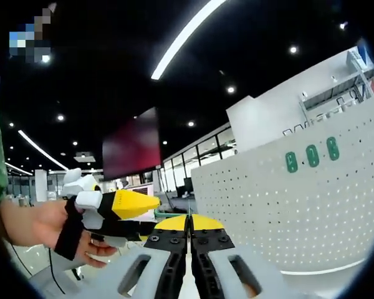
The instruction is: Insert the hook assembly into the mounting plate slot until the hook locks in place.
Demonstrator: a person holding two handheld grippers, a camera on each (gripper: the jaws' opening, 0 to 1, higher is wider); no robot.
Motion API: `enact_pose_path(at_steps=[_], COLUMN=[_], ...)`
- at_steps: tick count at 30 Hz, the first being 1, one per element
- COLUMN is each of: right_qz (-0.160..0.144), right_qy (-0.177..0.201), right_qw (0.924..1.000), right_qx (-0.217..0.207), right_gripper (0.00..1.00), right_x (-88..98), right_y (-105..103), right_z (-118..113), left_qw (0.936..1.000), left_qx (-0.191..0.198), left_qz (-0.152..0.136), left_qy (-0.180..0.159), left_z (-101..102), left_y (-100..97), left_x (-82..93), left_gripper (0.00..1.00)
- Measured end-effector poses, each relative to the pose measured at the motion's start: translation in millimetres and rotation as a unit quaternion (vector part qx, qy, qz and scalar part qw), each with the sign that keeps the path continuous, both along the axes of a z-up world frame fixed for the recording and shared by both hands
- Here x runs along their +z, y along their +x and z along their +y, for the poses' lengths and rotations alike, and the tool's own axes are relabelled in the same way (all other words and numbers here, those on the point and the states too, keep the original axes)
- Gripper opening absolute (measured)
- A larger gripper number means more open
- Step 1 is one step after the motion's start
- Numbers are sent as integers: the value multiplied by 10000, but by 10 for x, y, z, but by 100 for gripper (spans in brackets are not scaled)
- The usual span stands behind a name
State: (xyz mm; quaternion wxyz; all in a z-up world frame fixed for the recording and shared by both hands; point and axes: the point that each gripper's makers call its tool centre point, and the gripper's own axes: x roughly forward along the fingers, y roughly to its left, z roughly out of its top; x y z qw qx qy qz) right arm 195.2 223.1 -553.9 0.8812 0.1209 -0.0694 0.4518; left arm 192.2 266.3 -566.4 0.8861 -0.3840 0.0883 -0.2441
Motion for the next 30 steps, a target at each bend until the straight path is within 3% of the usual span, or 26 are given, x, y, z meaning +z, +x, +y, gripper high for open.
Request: enact_pose_path(at_steps=[7, 30], right_qz=[-93, -343], right_qy=[30, 63], right_qw=[9999, 9993], right_qx=[69, 152], right_gripper=[0, 0], right_x=[13, 20], right_y=[-44, -79], right_z=[18, 25], left_qw=[9999, 9999], left_qx=[-28, -133], left_qz=[13, -22], left_qy=[-114, 6], left_z=[-26, -140], left_y=[25, 80], left_x=[32, 45], left_gripper=[31, 14])
